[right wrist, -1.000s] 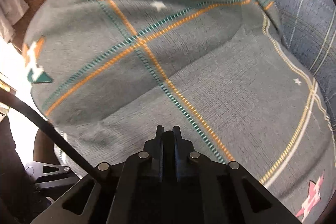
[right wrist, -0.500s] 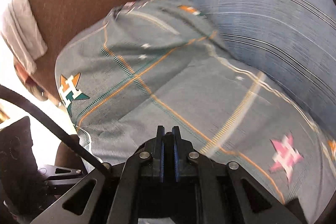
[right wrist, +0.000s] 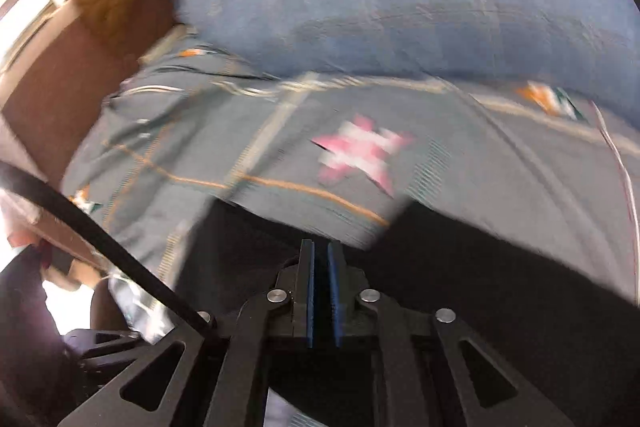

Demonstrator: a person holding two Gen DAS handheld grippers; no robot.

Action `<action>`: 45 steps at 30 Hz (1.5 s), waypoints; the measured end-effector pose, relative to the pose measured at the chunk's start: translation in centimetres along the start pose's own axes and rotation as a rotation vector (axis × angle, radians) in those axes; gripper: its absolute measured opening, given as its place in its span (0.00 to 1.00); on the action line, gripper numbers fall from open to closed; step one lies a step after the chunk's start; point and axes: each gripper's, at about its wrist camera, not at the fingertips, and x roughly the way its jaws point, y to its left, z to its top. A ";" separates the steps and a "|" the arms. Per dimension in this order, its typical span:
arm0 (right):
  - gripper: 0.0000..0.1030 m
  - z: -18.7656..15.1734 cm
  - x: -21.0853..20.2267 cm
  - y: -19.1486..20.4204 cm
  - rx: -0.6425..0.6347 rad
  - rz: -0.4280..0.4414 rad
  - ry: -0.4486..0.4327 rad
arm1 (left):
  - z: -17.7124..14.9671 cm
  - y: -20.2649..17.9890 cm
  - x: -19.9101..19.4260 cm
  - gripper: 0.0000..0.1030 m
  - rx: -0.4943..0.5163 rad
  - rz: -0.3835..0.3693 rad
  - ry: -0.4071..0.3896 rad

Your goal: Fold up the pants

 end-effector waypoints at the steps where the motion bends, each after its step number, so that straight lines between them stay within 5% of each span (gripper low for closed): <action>1: 0.16 -0.6 -0.4 -0.9 0.026 -0.013 -0.003 | -0.2 0.1 -0.5 0.13 0.006 -0.018 0.002; 3: 0.43 -1.5 -1.7 -2.5 0.083 -0.012 -0.035 | -0.5 0.6 -2.0 0.14 -0.001 -0.077 -0.002; 4: 0.48 -1.8 -2.4 -2.8 0.097 -0.017 -0.055 | -0.6 0.8 -2.9 0.17 -0.002 -0.089 -0.012; 7: 0.48 -2.0 -4.4 -2.4 0.111 -0.015 -0.109 | -1.5 1.4 -6.9 0.32 -0.006 -0.088 -0.079; 16: 0.51 -2.7 -4.0 2.7 0.129 0.112 -0.148 | -2.4 6.9 -11.2 0.39 -0.129 0.004 -0.172; 19: 0.51 -2.5 -1.6 4.5 0.091 0.009 -0.081 | -2.9 8.1 -11.4 0.39 -0.161 0.011 -0.171; 21: 0.41 -2.3 0.2 5.3 0.066 -0.102 -0.027 | -3.3 8.5 -11.7 0.39 -0.179 0.008 -0.177; 23: 0.08 -2.4 1.2 5.7 0.066 -0.089 0.005 | -3.5 8.6 -11.7 0.39 -0.183 0.015 -0.178; 30: 0.07 -3.1 -3.5 5.5 0.083 -0.044 -0.114 | -3.0 9.0 -10.5 0.39 -0.161 0.026 -0.166; 37: 0.08 -5.9 -2.8 0.8 0.190 -0.135 -0.063 | -1.9 9.7 -7.9 0.40 -0.199 0.012 -0.123; 40: 0.18 -6.4 -2.5 -0.3 0.236 -0.117 -0.061 | -1.2 10.1 -7.5 0.41 -0.221 0.005 -0.120; 44: 0.61 -6.6 -4.0 -0.8 0.293 -0.055 -0.125 | -0.3 10.2 -7.6 0.42 -0.219 0.020 -0.136; 45: 0.62 -6.7 -4.2 -0.8 0.301 -0.039 -0.135 | -0.2 10.3 -7.7 0.42 -0.221 0.020 -0.138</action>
